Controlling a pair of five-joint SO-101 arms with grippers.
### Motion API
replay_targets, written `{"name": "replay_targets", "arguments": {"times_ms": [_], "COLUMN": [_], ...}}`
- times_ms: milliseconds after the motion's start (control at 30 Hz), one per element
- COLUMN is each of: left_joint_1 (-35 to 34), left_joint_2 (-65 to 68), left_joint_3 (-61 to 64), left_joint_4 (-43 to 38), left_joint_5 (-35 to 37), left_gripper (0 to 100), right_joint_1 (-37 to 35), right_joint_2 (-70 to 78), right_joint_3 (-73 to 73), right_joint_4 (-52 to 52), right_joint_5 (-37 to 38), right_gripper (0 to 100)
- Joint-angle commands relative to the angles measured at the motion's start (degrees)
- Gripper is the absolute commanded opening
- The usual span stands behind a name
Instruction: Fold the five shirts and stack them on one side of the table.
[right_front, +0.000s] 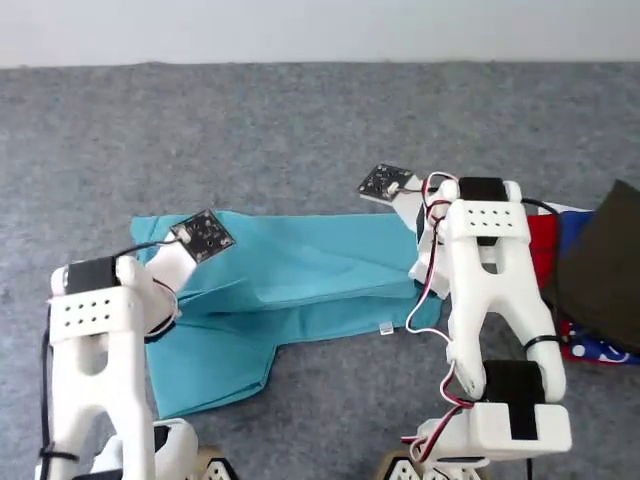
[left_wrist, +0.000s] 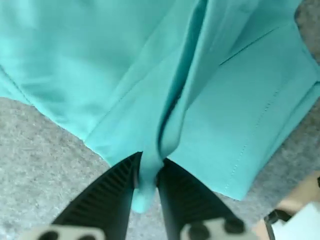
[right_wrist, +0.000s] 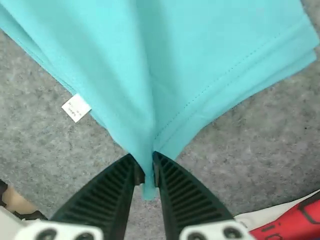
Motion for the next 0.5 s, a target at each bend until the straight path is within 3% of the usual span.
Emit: {"name": "replay_targets", "arguments": {"times_ms": [0, 300, 467], "left_joint_1": [0.2, 0.2, -1.4], "left_joint_2": [-3.5, -15.5, -22.9], "left_joint_3": [0.4, 0.5, 0.5], "left_joint_4": [0.0, 8.8, 12.3], "left_joint_5": [-0.4, -0.5, -0.4], "left_gripper": [2, 2, 15], "right_joint_1": [0.8, 0.7, 1.6], "right_joint_2": [-3.1, -3.5, -3.7], "right_joint_3": [-0.1, 0.0, -0.7], "right_joint_4": [-0.7, 3.0, 9.1], "right_joint_5": [-0.4, -0.5, -0.6], "right_gripper": [1.1, 2.3, 22.5]}}
